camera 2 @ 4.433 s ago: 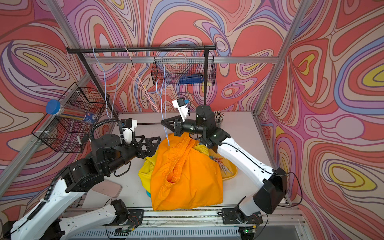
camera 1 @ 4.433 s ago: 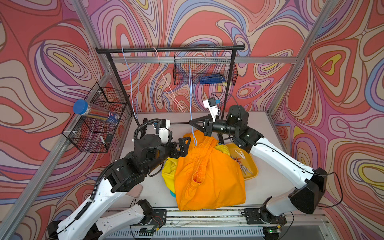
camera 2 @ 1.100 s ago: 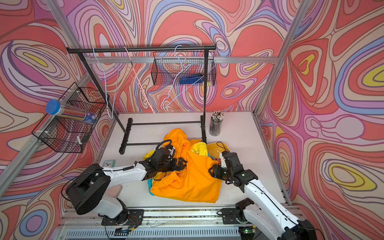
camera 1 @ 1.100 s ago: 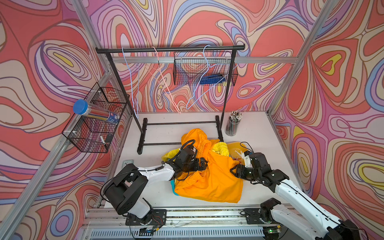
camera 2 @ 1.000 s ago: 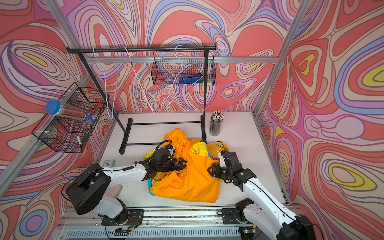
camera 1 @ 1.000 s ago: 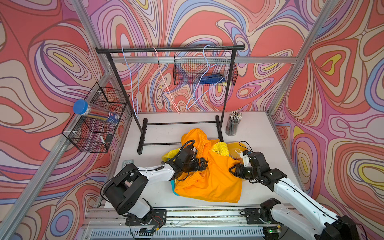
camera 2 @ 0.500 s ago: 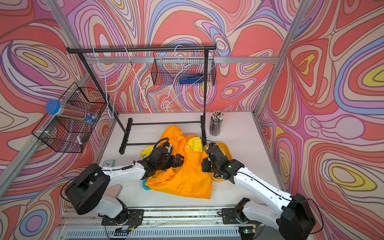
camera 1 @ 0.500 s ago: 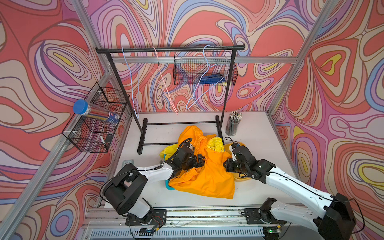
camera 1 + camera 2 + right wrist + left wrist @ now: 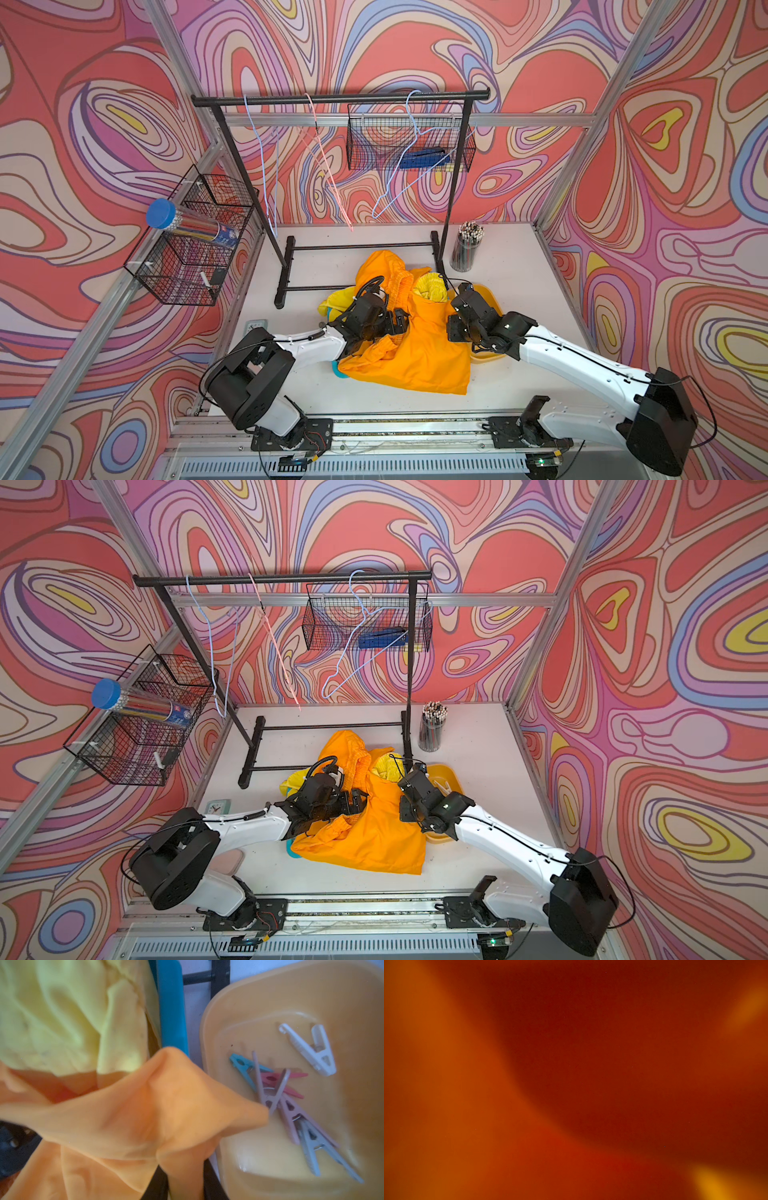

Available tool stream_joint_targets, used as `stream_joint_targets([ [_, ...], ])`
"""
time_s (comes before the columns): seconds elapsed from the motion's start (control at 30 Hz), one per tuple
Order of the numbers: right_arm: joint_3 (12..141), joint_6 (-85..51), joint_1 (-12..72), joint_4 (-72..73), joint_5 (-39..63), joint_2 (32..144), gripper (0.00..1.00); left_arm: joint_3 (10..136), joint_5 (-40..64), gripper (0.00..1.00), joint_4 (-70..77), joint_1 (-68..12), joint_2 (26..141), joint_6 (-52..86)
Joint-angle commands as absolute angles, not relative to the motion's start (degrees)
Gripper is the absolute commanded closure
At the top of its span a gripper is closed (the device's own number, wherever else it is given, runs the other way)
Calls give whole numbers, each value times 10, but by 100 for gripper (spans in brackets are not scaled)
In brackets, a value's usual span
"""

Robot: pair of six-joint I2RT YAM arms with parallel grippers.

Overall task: Remove the clothespins securing shorts to the hanger
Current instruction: Adjust the shorts in the basket.

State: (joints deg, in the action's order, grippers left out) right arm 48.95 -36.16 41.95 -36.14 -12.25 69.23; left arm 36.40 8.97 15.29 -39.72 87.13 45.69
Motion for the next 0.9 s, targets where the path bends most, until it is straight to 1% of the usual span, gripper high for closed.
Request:
stream_joint_targets([
  [0.0, 551, -331, 431, -317, -175, 702, 71, 332, 123, 2, 60, -409, 896, 469],
  [0.07, 566, -324, 431, -327, -175, 718, 65, 332, 124, 2, 61, -409, 896, 468],
  [0.1, 571, -321, 431, -329, -172, 724, 65, 331, 123, 2, 61, -409, 895, 468],
  [0.23, 567, -315, 435, -277, -131, 721, 68, 326, 120, 2, 65, -408, 893, 468],
  [0.33, 580, -314, 435, -264, -112, 748, 69, 322, 122, 2, 70, -407, 893, 471],
  [0.4, 595, -308, 435, -256, -88, 779, 73, 320, 123, 2, 75, -407, 893, 472],
  [0.57, 618, -296, 442, -176, -21, 829, 80, 316, 123, 2, 75, -407, 888, 471],
  [0.63, 632, -287, 442, -159, -13, 855, 83, 313, 120, 2, 75, -407, 882, 472],
  [0.77, 631, -280, 442, -112, -3, 920, 93, 309, 124, 2, 77, -406, 873, 472],
  [0.87, 618, -277, 442, -76, -13, 970, 96, 309, 129, 2, 75, -406, 868, 468],
])
